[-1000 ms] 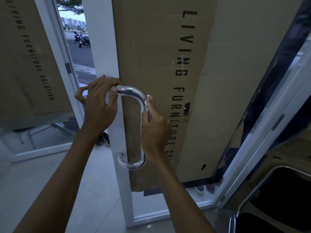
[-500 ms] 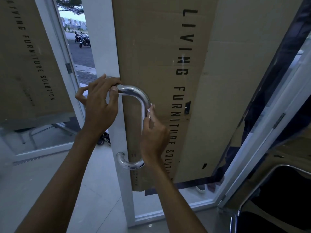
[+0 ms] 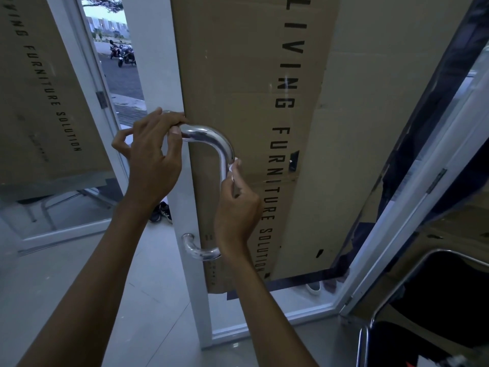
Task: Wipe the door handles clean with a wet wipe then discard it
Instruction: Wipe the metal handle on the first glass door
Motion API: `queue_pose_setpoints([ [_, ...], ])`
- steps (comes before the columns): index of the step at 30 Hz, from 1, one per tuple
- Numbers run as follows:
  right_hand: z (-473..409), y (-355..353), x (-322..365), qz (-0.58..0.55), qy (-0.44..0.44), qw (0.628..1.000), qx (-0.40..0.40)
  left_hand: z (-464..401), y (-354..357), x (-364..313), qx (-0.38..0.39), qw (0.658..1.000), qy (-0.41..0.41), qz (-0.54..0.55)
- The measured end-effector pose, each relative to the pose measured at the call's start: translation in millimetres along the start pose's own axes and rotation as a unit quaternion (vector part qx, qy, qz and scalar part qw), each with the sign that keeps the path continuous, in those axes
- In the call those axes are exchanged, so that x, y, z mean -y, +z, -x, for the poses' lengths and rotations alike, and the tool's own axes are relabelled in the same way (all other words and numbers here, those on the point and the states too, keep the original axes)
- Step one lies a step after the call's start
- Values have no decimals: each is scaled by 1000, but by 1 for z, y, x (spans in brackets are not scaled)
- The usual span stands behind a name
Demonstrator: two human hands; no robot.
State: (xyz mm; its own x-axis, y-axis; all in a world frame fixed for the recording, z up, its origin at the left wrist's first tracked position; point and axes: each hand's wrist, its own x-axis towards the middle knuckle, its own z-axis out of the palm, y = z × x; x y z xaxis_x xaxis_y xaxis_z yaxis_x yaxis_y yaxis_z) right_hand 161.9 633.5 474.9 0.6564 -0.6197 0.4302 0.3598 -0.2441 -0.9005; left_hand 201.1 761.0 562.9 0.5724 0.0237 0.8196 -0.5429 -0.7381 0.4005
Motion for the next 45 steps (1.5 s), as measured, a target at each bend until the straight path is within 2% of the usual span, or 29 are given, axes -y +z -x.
queue_pose_setpoints([
  [7, 17, -6, -10, -8, 34, 999, -10, 0, 1, 1, -8, 1000, 0, -6],
  [10, 0, 2, 13, -31, 7, 999, -2, 0, 1, -1, -12, 1000, 0, -21],
  [13, -9, 2, 18, 7, -34, 999, 2, 0, 1, 0, -13, 1000, 1, -22],
  [19, 10, -7, 5, 10, -28, 1000, -10, 2, 1, 3, -6, 1000, 5, -6],
  [23, -7, 2, 31, 37, -155, 987, -29, 1, 0, 8, 7, 1000, 15, 4],
  [26, -16, 9, 41, 92, -276, 957, 7, 1, -1, 4, 6, 1000, 0, -9],
  [29, -23, 9, 34, 135, -330, 934, 17, 1, -3, 3, 10, 1000, 7, -25],
  [32, -21, 5, 24, 115, -303, 946, -1, 0, -4, 5, 11, 999, 14, -41],
  [35, -10, 1, 13, 64, -226, 971, -35, 0, -3, 4, 6, 999, 14, -42],
  [38, 7, -2, 0, 12, -145, 989, -34, 1, -4, 1, 3, 999, 11, -35],
  [41, 12, -2, 1, -21, -82, 996, -24, 1, -3, 0, 0, 1000, 6, -26],
  [45, 1, 0, 9, -41, -41, 998, -20, 3, -3, -1, 0, 1000, 1, -21],
])
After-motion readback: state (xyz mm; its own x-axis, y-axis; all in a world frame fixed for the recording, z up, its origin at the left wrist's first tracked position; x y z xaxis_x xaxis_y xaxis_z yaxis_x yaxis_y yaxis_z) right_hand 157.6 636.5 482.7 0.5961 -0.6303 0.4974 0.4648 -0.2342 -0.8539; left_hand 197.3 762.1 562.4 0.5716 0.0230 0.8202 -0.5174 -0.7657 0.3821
